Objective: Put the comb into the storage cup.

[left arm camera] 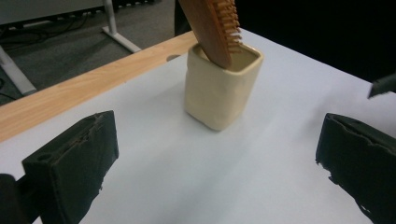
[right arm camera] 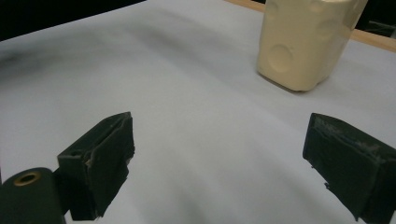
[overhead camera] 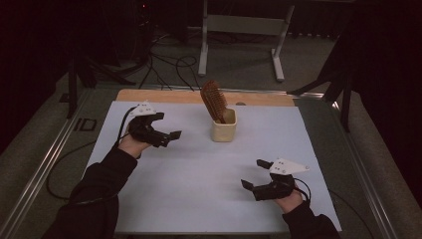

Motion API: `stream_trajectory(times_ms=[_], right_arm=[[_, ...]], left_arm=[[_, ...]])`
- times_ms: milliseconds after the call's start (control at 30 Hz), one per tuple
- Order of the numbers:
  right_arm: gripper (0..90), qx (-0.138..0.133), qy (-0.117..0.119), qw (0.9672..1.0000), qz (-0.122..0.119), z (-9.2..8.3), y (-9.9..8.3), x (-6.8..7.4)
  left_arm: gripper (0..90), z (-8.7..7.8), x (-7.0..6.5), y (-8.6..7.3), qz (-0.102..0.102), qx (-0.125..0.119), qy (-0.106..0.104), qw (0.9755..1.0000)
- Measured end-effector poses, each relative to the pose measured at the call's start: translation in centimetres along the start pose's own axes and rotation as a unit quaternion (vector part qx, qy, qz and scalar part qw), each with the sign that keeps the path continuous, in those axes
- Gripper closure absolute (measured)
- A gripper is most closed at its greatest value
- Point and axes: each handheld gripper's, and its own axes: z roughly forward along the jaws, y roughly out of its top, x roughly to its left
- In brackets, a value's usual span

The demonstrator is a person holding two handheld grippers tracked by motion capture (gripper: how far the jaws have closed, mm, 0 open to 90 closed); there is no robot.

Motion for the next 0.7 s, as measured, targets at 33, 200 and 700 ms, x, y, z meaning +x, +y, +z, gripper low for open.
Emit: stream_trajectory(times_ms=[33, 200, 700], right_arm=[[8.6, 0.0, 0.0, 1.0, 0.0, 0.0, 0.0, 0.0], [8.6, 0.001, 0.001, 1.0, 0.001, 0.0, 0.0, 0.1], [8.6, 0.003, -0.001, 1.0, -0.002, 0.1, 0.0, 0.2]], left_arm=[[0.0, -0.3, -0.1, -0.3, 0.0, -0.002, -0.001, 1.0], [0.0, -1.5, -0.3, -2.0, -0.001, -0.006, -0.005, 1.0], [0.0, -4.2, -1.0, -7.4, -0.009, -0.002, -0.004, 0.9999]])
